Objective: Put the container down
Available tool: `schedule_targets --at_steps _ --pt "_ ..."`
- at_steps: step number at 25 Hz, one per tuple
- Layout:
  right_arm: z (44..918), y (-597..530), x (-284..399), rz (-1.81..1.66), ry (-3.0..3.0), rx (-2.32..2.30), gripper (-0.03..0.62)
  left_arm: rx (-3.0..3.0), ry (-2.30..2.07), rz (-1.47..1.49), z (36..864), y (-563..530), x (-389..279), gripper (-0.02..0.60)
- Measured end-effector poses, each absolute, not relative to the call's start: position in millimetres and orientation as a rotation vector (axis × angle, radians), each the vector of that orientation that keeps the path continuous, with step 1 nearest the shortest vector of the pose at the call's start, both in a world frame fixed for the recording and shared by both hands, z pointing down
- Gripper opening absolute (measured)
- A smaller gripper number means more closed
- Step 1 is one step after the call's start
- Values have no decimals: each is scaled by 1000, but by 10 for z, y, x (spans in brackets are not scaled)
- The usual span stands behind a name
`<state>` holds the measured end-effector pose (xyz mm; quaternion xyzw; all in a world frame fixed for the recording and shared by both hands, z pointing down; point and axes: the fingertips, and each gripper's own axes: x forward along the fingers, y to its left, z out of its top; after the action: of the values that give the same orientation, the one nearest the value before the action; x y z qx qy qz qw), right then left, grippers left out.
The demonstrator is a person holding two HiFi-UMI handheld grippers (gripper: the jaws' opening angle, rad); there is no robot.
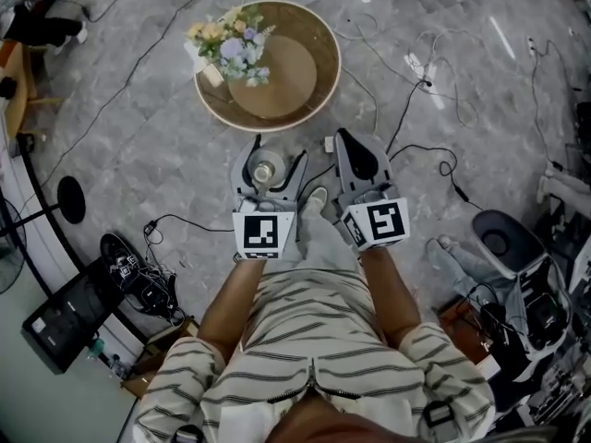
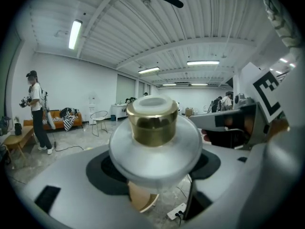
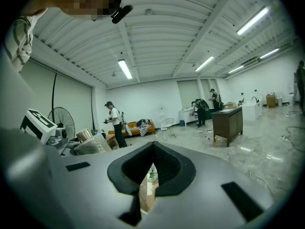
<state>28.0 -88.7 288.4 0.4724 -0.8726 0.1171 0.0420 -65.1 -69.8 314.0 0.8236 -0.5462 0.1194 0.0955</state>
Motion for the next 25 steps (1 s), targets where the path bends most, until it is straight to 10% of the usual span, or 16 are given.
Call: schedule_targets --at_steps 25 --pt "4699 -1310 133 556 -2516 1506 9 2394 -1453 452 5122 -1345 -641 333"
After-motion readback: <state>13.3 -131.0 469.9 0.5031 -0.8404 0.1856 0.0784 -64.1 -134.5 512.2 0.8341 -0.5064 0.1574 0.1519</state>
